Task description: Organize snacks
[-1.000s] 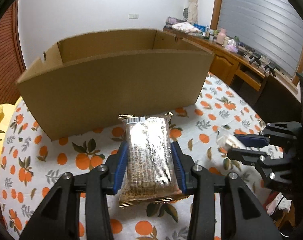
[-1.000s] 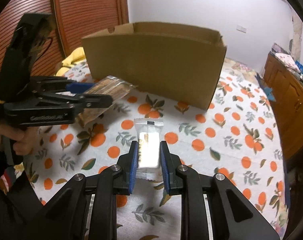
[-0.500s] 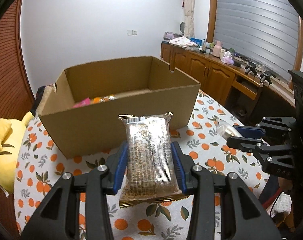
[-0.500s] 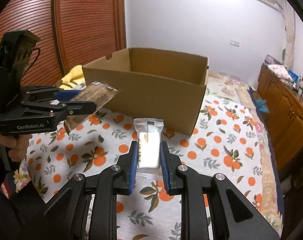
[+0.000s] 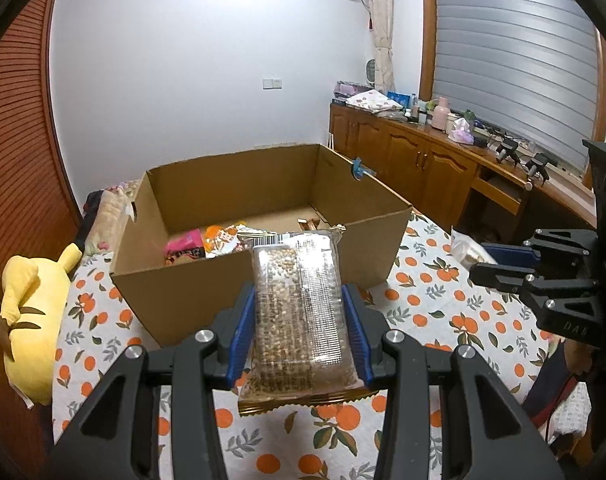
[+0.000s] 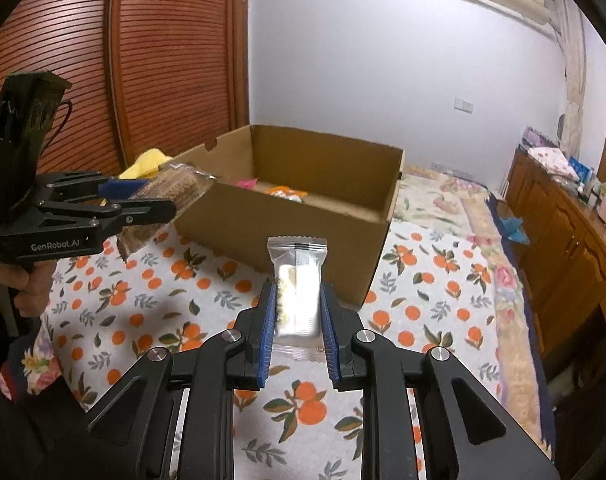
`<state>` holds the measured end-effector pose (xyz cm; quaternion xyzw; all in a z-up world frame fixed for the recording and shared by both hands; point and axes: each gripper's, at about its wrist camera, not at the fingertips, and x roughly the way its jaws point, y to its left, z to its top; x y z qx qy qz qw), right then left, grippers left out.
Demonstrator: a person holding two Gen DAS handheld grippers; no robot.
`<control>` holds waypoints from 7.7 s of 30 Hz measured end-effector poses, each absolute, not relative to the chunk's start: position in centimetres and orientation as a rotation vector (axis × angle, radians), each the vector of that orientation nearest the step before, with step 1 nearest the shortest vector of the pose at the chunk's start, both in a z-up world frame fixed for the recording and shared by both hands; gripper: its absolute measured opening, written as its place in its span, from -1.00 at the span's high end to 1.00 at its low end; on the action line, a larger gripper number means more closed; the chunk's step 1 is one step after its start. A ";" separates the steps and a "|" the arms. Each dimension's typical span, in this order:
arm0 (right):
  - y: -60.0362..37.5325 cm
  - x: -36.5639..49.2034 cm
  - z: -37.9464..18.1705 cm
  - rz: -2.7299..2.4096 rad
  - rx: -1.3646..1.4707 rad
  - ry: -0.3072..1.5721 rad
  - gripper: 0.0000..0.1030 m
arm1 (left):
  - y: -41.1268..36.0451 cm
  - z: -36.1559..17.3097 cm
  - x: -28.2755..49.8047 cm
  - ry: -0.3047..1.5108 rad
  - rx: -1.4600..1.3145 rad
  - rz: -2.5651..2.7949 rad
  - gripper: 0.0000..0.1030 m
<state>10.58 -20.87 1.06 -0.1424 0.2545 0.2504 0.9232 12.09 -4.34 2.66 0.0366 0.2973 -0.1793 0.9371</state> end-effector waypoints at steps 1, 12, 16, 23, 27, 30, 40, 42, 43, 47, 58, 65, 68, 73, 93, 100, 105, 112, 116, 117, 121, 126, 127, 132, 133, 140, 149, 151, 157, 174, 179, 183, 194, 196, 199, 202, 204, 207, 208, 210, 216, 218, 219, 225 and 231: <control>-20.8 10.7 1.2 0.514 -0.293 0.519 0.62 | -4.3 2.8 12.2 0.604 0.075 -0.365 0.19; -18.8 13.7 3.0 0.546 -0.308 0.489 0.62 | -3.2 3.9 15.4 0.588 0.078 -0.351 0.19; -17.7 15.4 3.3 0.566 -0.317 0.490 0.62 | -2.4 4.0 17.0 0.582 0.081 -0.334 0.19; -14.8 18.8 3.6 0.604 -0.327 0.491 0.62 | -1.1 4.3 20.3 0.580 0.095 -0.306 0.19; -13.5 20.7 3.4 0.614 -0.333 0.499 0.62 | -0.4 4.2 22.5 0.585 0.098 -0.298 0.19; -12.9 22.3 3.2 0.619 -0.332 0.510 0.62 | -0.1 3.8 23.9 0.598 0.088 -0.295 0.19; -11.7 26.6 2.0 0.633 -0.319 0.559 0.62 | 0.7 2.8 27.0 0.623 0.089 -0.269 0.18; -11.6 27.0 1.8 0.637 -0.313 0.568 0.62 | 0.8 2.6 27.4 0.628 0.086 -0.264 0.17; -11.5 27.3 1.6 0.638 -0.309 0.573 0.62 | 0.9 2.6 27.5 0.631 0.084 -0.262 0.17; -11.2 27.8 1.3 0.644 -0.305 0.586 0.61 | 0.8 2.4 27.8 0.636 0.082 -0.255 0.16; -11.1 28.5 0.8 0.639 -0.304 0.608 0.58 | 0.9 2.4 27.9 0.626 0.071 -0.236 -0.03; -11.1 28.7 0.7 0.629 -0.289 0.617 0.43 | 1.3 2.3 27.5 0.626 0.060 -0.222 -0.05; -11.2 28.5 0.7 0.619 -0.290 0.617 0.37 | 1.4 2.2 27.1 0.626 0.058 -0.217 -0.06; -11.8 27.8 1.0 0.595 -0.273 0.604 0.27 | 1.5 2.4 26.0 0.619 0.051 -0.209 -0.10; -15.7 21.0 3.8 0.451 -0.205 0.474 -0.44 | 0.4 4.6 18.7 0.539 0.086 -0.152 -0.45; -16.3 18.9 4.8 0.436 -0.186 0.440 -0.70 | 0.2 5.6 16.5 0.519 0.082 -0.139 -0.73; -16.9 17.6 5.5 0.396 -0.181 0.409 -0.77 | 0.1 6.4 15.4 0.505 0.063 -0.136 -0.93; -17.5 15.8 6.6 0.377 -0.164 0.372 -0.81 | -0.3 7.0 13.6 0.478 0.058 -0.113 -0.93; -17.7 14.5 7.2 0.363 -0.156 0.344 -0.83 | -0.5 7.4 12.2 0.443 0.060 -0.099 -0.94; -17.8 14.3 7.3 0.362 -0.156 0.341 -0.83 | -0.5 7.5 11.9 0.436 0.058 -0.102 -0.94; -17.7 13.2 7.5 0.349 -0.153 0.323 -0.83 | -0.9 7.6 10.7 0.426 0.057 -0.102 -0.94; -17.9 11.7 7.4 0.328 -0.142 0.300 -0.84 | -1.5 7.5 9.4 0.417 0.061 -0.090 -0.94; -17.9 11.5 7.4 0.319 -0.142 0.294 -0.84 | -1.5 7.5 9.2 0.416 0.059 -0.087 -0.94; -18.3 9.9 7.1 0.286 -0.122 0.273 -0.84 | -1.4 7.1 8.0 0.412 0.042 -0.084 -0.94; -18.3 9.7 7.1 0.282 -0.119 0.269 -0.84 | -1.3 7.0 7.9 0.412 0.039 -0.082 -0.94; -19.0 8.3 6.3 0.246 -0.114 0.264 -0.84 | -1.3 5.9 7.1 0.427 0.030 -0.072 -0.94; -19.4 8.3 5.4 0.233 -0.113 0.280 -0.84 | -0.8 5.0 7.0 0.444 -0.003 -0.065 -0.94; -19.5 8.2 5.3 0.229 -0.113 0.279 -0.84 | -0.8 5.0 7.0 0.445 -0.004 -0.062 -0.94; -19.6 8.2 5.3 0.227 -0.109 0.279 -0.84 | -0.5 5.0 7.0 0.443 -0.004 -0.060 -0.94; -19.7 8.1 5.3 0.227 -0.108 0.279 -0.84 | -0.6 4.9 6.9 0.447 0.002 -0.054 -0.94; -19.7 8.1 5.3 0.226 -0.109 0.279 -0.84 | -0.6 4.9 6.9 0.448 0.002 -0.055 -0.94; -19.7 8.1 5.3 0.226 -0.109 0.278 -0.84 | -0.6 4.9 6.9 0.448 0.002 -0.056 -0.94; -19.6 8.0 5.2 0.233 -0.105 0.277 -0.84 | -0.4 4.8 6.9 0.449 0.004 -0.055 -0.94; -19.5 8.0 5.2 0.232 -0.104 0.278 -0.84 | -0.4 4.8 6.9 0.449 0.003 -0.057 -0.94; -19.6 8.0 5.2 0.232 -0.104 0.279 -0.84 | -0.4 4.8 6.9 0.449 0.004 -0.054 -0.94; -19.5 7.9 5.2 0.233 -0.103 0.280 -0.84 | -0.4 4.8 6.9 0.450 0.005 -0.053 -0.94; -19.5 7.9 5.2 0.234 -0.103 0.280 -0.84 | -0.4 4.8 6.9 0.450 0.005 -0.054 -0.94; -19.6 7.9 5.2 0.234 -0.103 0.279 -0.84 | -0.4 4.8 6.9 0.450 0.004 -0.055 -0.94; -19.6 7.9 5.2 0.235 -0.102 0.279 -0.84 | -0.4 4.8 6.9 0.451 0.004 -0.055 -0.94; -19.6 8.0 5.1 0.234 -0.099 0.279 -0.84 | -0.3 4.7 7.0 0.454 0.005 -0.055 -0.94; -19.8 8.1 5.0 0.234 -0.095 0.281 -0.84 | -0.3 4.6 7.1 0.457 0.009 -0.054 -0.94; -19.9 8.1 5.0 0.234 -0.094 0.281 -0.84 | -0.3 4.6 7.1 0.456 0.008 -0.056 -0.94; -19.9 8.1 5.0 0.234 -0.095 0.281 -0.84 | -0.3 4.6 7.1 0.458 0.008 -0.054 -0.94; -19.9 8.1 4.9 0.234 -0.095 0.281 -0.84 | -0.3 4.6 7.1 0.457 0.009 -0.055 -0.94; -20.0 8.1 4.9 0.235 -0.093 0.280 -0.84 | -0.4 4.6 7.1 0.457 0.009 -0.054 -0.94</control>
